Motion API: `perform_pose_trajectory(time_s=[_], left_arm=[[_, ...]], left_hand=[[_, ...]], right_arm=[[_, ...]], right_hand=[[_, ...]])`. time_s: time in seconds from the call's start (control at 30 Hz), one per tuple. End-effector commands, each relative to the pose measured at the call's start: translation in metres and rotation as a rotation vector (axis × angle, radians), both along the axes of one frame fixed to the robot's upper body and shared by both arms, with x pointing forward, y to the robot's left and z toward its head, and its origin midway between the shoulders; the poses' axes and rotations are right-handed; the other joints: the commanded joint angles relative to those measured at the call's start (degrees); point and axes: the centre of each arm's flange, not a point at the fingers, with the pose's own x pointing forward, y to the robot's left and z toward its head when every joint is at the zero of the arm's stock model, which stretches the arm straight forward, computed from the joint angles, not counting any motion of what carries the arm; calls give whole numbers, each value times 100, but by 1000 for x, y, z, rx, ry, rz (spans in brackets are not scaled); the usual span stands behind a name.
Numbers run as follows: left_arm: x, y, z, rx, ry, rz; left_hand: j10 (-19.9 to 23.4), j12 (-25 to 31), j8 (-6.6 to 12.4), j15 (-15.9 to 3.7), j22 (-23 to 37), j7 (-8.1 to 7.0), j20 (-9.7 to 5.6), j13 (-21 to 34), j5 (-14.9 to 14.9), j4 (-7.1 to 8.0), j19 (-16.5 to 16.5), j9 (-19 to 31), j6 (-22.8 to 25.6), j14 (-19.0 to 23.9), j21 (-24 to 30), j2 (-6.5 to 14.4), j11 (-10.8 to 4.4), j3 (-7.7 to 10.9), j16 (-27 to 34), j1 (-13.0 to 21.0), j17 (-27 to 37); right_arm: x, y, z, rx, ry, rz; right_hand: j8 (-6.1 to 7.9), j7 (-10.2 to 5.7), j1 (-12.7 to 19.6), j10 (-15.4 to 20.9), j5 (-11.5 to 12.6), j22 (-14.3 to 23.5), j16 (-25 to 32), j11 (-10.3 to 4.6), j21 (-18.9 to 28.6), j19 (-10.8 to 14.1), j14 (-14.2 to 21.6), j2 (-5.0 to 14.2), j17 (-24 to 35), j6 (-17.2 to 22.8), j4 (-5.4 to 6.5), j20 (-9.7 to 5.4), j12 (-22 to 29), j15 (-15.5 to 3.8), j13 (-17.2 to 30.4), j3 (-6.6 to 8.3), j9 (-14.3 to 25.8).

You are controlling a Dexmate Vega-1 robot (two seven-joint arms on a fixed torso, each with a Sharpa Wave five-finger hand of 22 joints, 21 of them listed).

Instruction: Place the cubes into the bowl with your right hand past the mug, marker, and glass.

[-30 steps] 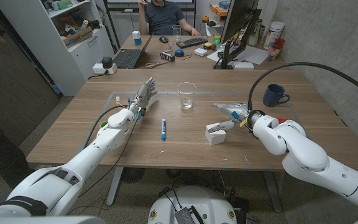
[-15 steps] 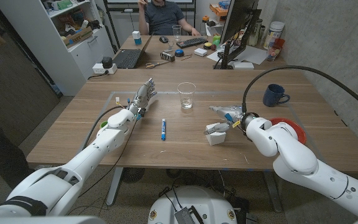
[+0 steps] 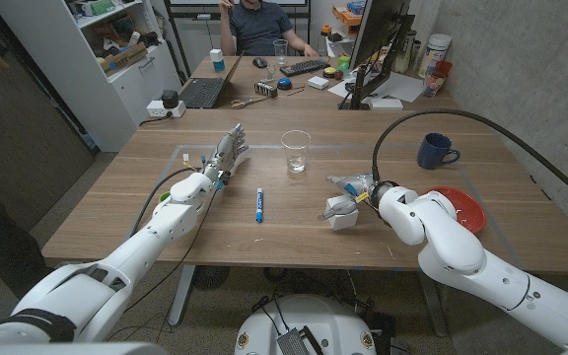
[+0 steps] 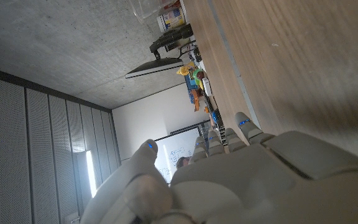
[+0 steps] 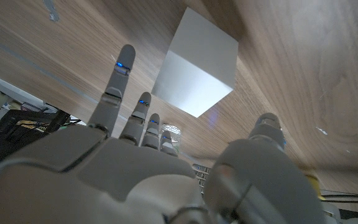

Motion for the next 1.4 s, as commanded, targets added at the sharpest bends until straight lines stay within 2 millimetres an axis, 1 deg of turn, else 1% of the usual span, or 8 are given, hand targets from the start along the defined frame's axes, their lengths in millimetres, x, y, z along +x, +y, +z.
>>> perform_pose_trajectory(time_s=[0.03,0.33,0.53,0.67,0.83,1.17,1.3,1.4], left_arm=[[3,3,0,1,4,2],[5,4,0,-5,6,1],[5,4,0,-7,3,5],[5,4,0,-12,5,8],[3,4,-1,-16,3,12],[0,2,1,-21,-8,17],[-1,1,1,-24,-13,17],[0,1,2,-22,-14,17]], left_hand=[[-59,17,33,5,35,-18,10,10,43,-3,-21,34,-45,-55,-7,-6,19,-17,23,-23,18],[-56,19,31,7,35,-26,21,10,44,-3,-18,34,-55,-54,-9,-4,24,-21,24,-22,18],[-70,14,32,6,35,-28,24,10,44,-3,-27,34,-57,-57,-14,-2,19,-25,23,-22,18],[-63,17,33,5,35,-25,18,10,44,-3,-30,34,-56,-58,-17,-1,14,-26,23,-22,18],[-66,17,32,3,36,-29,28,10,44,-2,-31,34,-59,-56,-18,0,14,-29,25,-22,18],[-60,20,35,8,36,-31,25,10,45,-1,-24,34,-53,-54,-18,1,16,-35,26,-25,19],[-64,19,36,10,36,-30,31,11,44,2,-34,34,-52,-55,-22,-1,24,-40,26,-29,19],[-60,20,38,8,37,-29,29,11,44,3,-30,34,-48,-57,-21,-3,23,-43,26,-32,20]], right_arm=[[6,12,-3,-42,62,8],[11,12,-1,-29,71,15],[16,13,-2,-32,82,17],[18,11,-2,-22,87,18],[20,8,0,5,108,25],[26,1,-2,38,108,34],[26,-4,0,91,79,72],[26,-6,1,123,48,104]], right_hand=[[46,-161,-66,-20,66,5,22,26,-53,181,125,37,19,-26,-2,-52,46,-11,17,-98,32],[88,-256,260,131,297,51,127,38,-67,1172,785,151,14,41,-53,-734,123,-258,2,-346,31],[133,-302,787,558,513,77,308,-121,-35,2062,1965,215,25,252,-76,-1464,219,-788,-4,-536,32],[187,-370,1097,742,606,92,345,-198,-38,2306,2374,283,35,473,-102,-1781,249,-1010,-4,-562,35],[427,-627,2163,936,820,131,246,-481,-107,2358,2687,546,69,1322,-194,-2249,254,-1340,2,-378,69],[591,-765,3809,1097,1021,258,254,-816,-77,2257,3388,1040,144,2076,-180,-2388,248,-1372,30,-101,252],[642,-831,4693,1426,930,277,352,-833,137,2312,4055,1485,196,2422,-122,-2391,327,-1384,39,61,351],[922,-594,5127,1842,724,245,446,-701,320,2322,4523,1577,321,3264,-61,-2372,428,-1388,48,-23,470]])
